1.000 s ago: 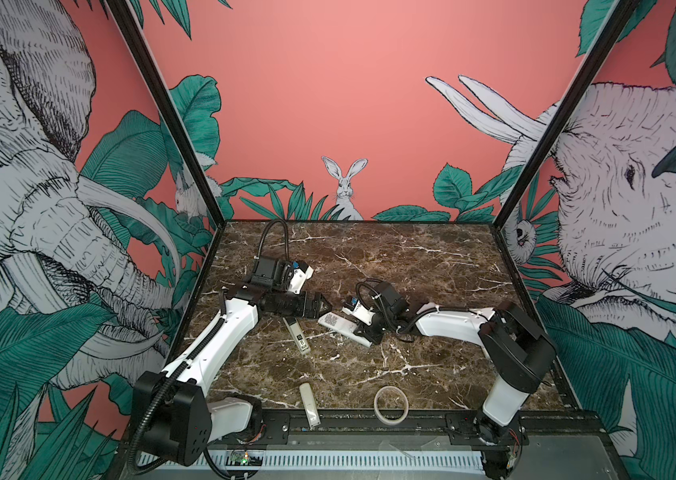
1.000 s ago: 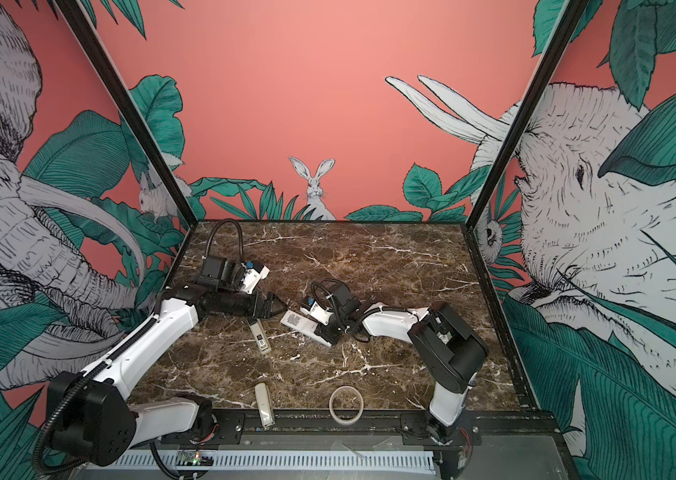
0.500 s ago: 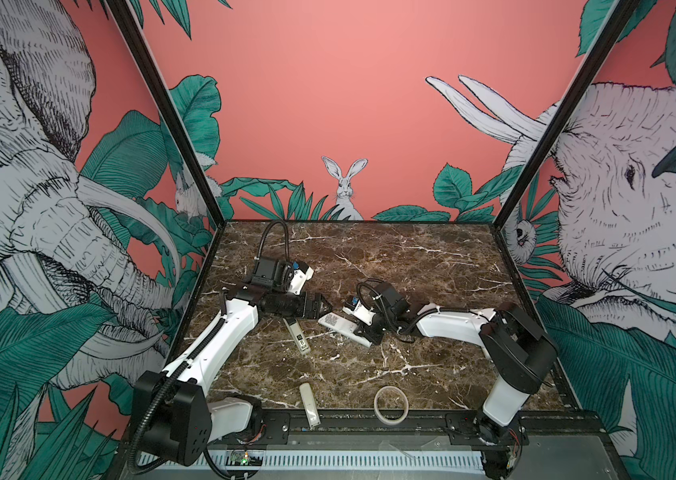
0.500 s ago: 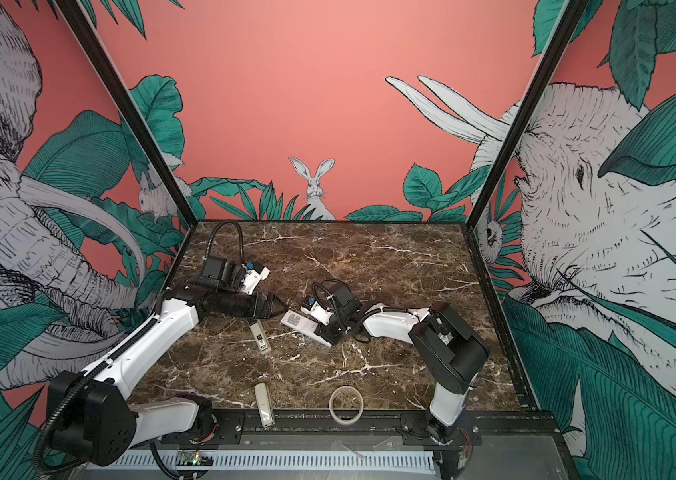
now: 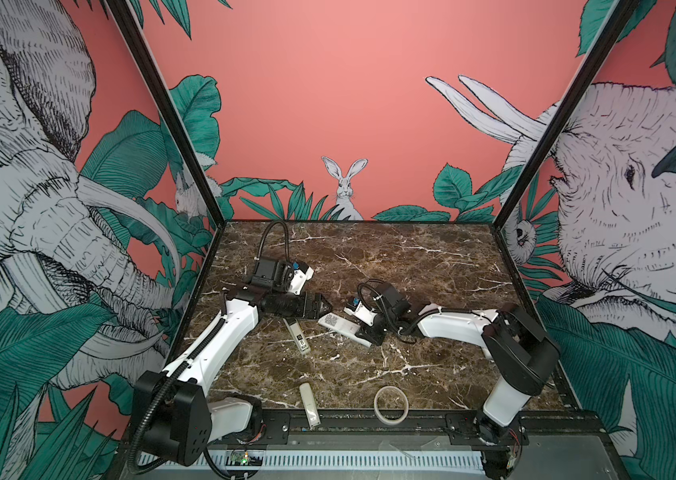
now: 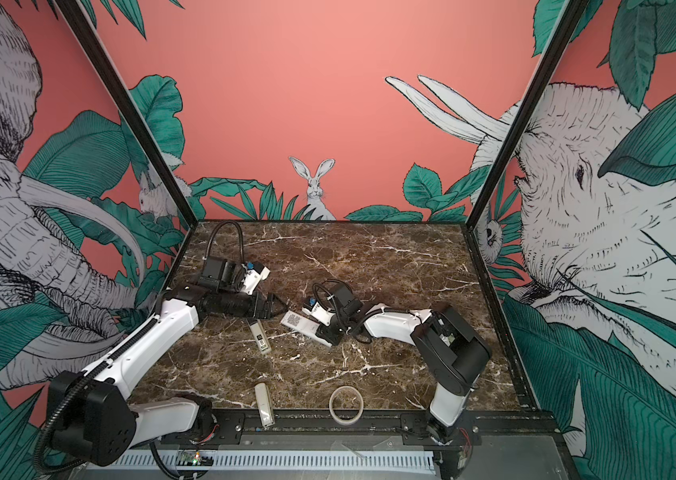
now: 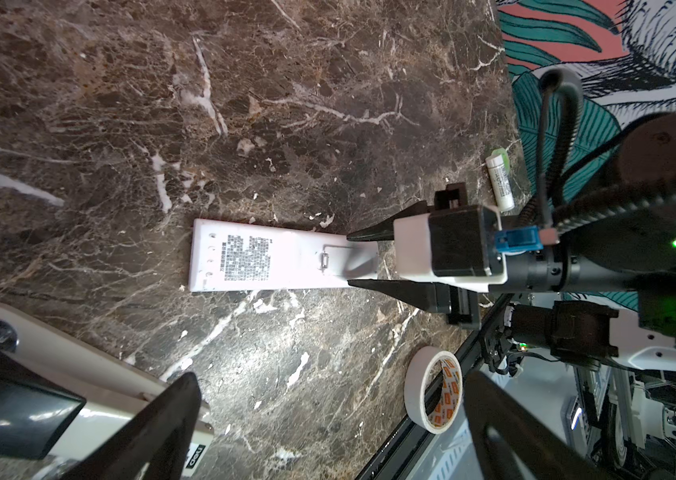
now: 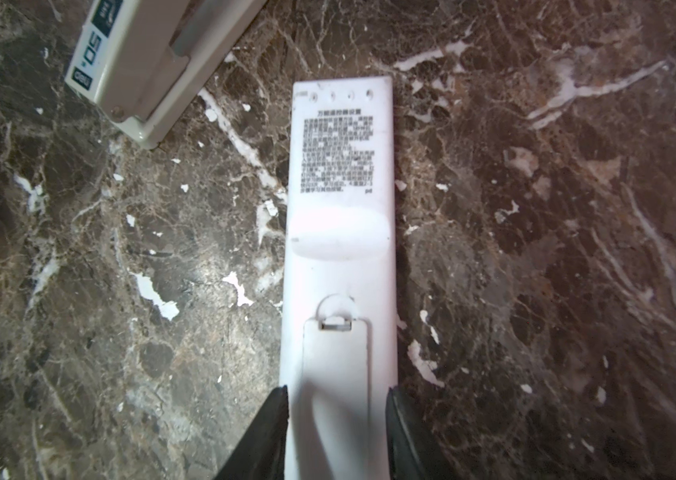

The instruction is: Load the batteries into the remote control

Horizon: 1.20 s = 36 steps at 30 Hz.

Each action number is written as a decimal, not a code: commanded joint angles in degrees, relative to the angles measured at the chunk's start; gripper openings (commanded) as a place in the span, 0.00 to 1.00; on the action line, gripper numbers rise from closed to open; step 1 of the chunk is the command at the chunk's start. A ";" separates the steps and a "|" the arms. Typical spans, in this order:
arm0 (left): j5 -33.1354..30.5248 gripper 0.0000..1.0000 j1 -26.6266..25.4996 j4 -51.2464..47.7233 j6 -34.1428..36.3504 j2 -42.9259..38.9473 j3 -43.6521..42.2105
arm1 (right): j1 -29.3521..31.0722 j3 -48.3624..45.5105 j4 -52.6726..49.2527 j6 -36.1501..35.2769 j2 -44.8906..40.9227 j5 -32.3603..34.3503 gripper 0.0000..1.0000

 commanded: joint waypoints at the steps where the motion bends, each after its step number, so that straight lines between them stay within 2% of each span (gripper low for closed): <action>1: 0.53 0.99 0.18 0.09 0.21 -0.32 -0.56 | 0.20 -0.91 -0.58 0.47 -2.87 0.41 0.40; 7: 0.24 0.99 0.12 0.26 0.08 -0.68 -0.56 | 0.21 -0.74 -0.33 1.56 -3.41 -0.62 0.25; 13: 0.33 0.99 0.15 0.28 0.05 -1.10 -0.72 | 0.28 0.22 -0.34 2.60 -0.53 -1.05 0.16; 22: 0.33 0.99 0.09 0.49 -0.14 -1.79 -1.09 | 0.46 1.48 -1.89 4.95 4.27 1.24 0.12; 26: 0.41 0.99 0.14 0.51 -0.23 -1.85 -1.07 | 0.54 0.94 -2.02 5.18 1.98 2.25 0.20; 32: 0.11 0.99 0.12 0.67 -0.32 -2.34 -1.13 | 1.00 -0.48 -1.86 5.42 -1.18 3.62 0.53; 36: 0.18 0.99 0.15 0.67 -0.38 -2.62 -1.25 | 1.50 -1.00 -1.77 6.13 -0.34 4.25 0.60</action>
